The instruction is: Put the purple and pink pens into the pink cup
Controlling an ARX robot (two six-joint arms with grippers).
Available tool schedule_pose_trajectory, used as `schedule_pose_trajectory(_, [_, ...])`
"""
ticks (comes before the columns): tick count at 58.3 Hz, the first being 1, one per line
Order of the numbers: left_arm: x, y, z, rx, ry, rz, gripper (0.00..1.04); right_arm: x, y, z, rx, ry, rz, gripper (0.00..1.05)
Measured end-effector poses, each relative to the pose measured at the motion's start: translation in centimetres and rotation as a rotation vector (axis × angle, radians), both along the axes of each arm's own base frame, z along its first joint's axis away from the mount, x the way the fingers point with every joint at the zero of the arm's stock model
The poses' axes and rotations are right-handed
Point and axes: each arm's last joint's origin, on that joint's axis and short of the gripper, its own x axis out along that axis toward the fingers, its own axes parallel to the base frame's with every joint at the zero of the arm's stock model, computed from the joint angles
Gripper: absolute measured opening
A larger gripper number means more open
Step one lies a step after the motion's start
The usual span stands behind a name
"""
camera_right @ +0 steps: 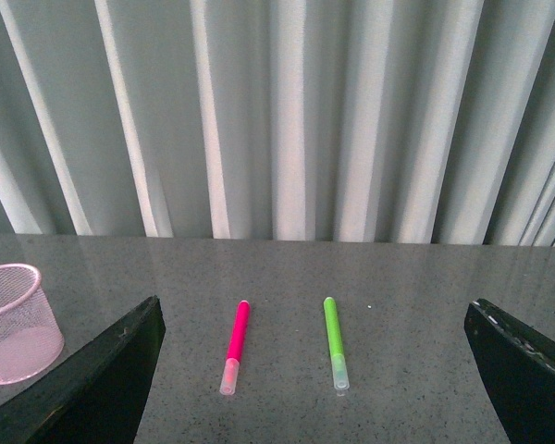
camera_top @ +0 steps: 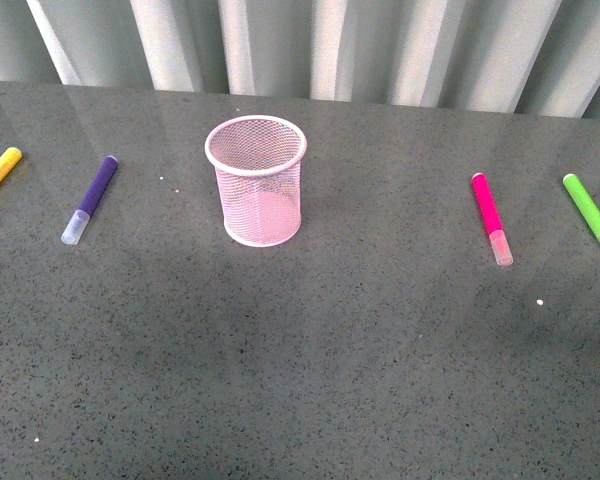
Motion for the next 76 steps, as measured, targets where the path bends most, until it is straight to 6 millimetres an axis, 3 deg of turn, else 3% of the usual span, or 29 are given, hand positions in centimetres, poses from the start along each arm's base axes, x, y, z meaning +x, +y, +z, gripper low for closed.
schedule_pose_trajectory(76, [0.00,0.00,0.00,0.000,0.000,0.000,0.98,0.00,0.00,0.00,0.000,0.000,0.000,0.98])
